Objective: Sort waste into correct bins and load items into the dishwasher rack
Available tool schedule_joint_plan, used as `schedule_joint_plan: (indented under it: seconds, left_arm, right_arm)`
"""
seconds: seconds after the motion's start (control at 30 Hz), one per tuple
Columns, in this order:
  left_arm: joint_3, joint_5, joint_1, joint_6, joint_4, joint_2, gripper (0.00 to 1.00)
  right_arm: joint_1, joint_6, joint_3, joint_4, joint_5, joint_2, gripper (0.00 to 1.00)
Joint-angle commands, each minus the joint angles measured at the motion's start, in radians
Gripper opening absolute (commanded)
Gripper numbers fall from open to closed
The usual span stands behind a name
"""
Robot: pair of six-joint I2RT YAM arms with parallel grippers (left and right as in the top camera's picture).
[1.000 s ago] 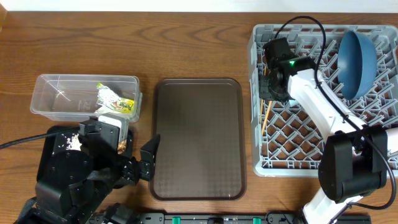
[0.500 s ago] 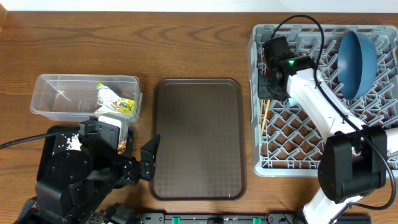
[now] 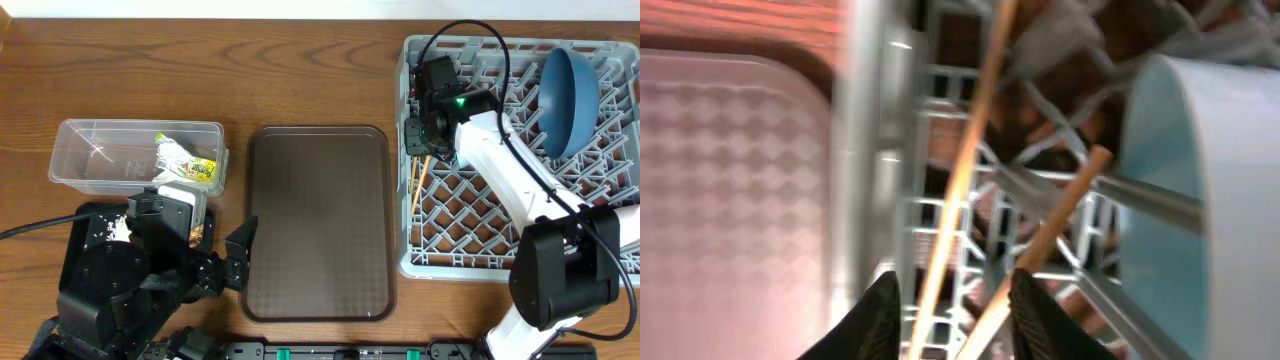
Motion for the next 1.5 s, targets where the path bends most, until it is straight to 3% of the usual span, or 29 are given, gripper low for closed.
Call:
schedule_joint_plan:
  seconds: [0.0,0.2,0.37,0.67,1.13,1.33,1.47]
  left_arm:
    - [0.013,-0.012,-0.002,0.006,-0.002,-0.001,0.98]
    - [0.013,-0.012,-0.002,0.006,-0.002,-0.001,0.98]
    - [0.013,-0.012,-0.002,0.006,-0.002,-0.001,0.98]
    - [0.013,-0.012,-0.002,0.006,-0.002,-0.001,0.98]
    - [0.013,-0.012,-0.002,0.006,-0.002,-0.001,0.98]
    - [0.013,-0.012,-0.002,0.006,-0.002,-0.001,0.98]
    - [0.013,-0.012,-0.002,0.006,-0.002,-0.001,0.98]
  right_arm:
    - [0.016,-0.063,0.029,0.018,-0.067,-0.061,0.26]
    - [0.016,-0.061,0.029,0.019,-0.05,-0.071,0.3]
    - [0.016,0.052,0.027,-0.055,0.06,-0.069,0.31]
    - [0.015,0.1,-0.023,-0.045,0.1,-0.061,0.22]
    - [0.011,0.115,-0.046,-0.013,0.141,0.014,0.21]
    - [0.011,0.114,-0.045,0.008,0.134,0.023,0.08]
    - [0.011,0.113,-0.037,0.019,0.134,0.001,0.04]
